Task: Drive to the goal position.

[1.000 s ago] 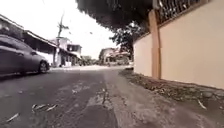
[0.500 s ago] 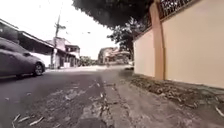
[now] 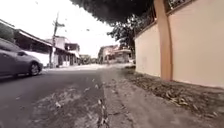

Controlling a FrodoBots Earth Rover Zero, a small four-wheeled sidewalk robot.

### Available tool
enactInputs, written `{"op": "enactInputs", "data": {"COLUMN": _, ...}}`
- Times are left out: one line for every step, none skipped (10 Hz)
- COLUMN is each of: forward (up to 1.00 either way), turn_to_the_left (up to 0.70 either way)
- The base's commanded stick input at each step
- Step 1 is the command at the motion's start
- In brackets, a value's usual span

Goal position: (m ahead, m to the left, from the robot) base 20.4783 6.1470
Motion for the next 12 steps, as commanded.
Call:
{"op": "enactInputs", "data": {"forward": 0.70, "turn_to_the_left": 0.00}}
{"op": "enactInputs", "data": {"forward": 0.70, "turn_to_the_left": 0.00}}
{"op": "enactInputs", "data": {"forward": 0.70, "turn_to_the_left": 0.00}}
{"op": "enactInputs", "data": {"forward": 0.70, "turn_to_the_left": 0.00}}
{"op": "enactInputs", "data": {"forward": 0.70, "turn_to_the_left": 0.00}}
{"op": "enactInputs", "data": {"forward": 0.70, "turn_to_the_left": 0.00}}
{"op": "enactInputs", "data": {"forward": 0.70, "turn_to_the_left": 0.17}}
{"op": "enactInputs", "data": {"forward": 0.70, "turn_to_the_left": 0.35}}
{"op": "enactInputs", "data": {"forward": 0.70, "turn_to_the_left": 0.35}}
{"op": "enactInputs", "data": {"forward": 0.70, "turn_to_the_left": 0.35}}
{"op": "enactInputs", "data": {"forward": 0.70, "turn_to_the_left": 0.08}}
{"op": "enactInputs", "data": {"forward": 0.70, "turn_to_the_left": 0.00}}
